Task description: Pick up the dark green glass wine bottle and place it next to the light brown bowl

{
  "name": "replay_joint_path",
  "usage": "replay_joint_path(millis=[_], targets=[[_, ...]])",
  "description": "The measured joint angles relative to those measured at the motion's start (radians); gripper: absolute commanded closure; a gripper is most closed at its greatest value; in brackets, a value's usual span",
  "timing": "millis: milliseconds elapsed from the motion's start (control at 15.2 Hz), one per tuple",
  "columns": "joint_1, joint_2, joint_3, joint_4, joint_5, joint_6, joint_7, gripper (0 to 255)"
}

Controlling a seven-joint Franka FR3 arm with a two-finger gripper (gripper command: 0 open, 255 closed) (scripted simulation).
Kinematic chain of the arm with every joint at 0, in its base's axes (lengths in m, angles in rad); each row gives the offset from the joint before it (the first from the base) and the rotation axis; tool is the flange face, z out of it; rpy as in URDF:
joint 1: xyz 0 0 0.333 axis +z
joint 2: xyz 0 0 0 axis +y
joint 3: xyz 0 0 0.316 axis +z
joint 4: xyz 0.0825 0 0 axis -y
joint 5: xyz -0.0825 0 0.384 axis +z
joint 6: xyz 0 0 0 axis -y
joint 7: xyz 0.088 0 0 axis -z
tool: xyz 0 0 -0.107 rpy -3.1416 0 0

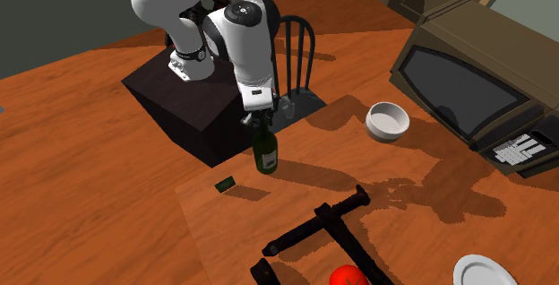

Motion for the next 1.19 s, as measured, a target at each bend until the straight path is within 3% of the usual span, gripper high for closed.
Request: replay_joint_path(millis=[1188], targets=[[0.003, -0.132, 0.003, 0.107, -0.036, -0.237, 0.024, 255]])
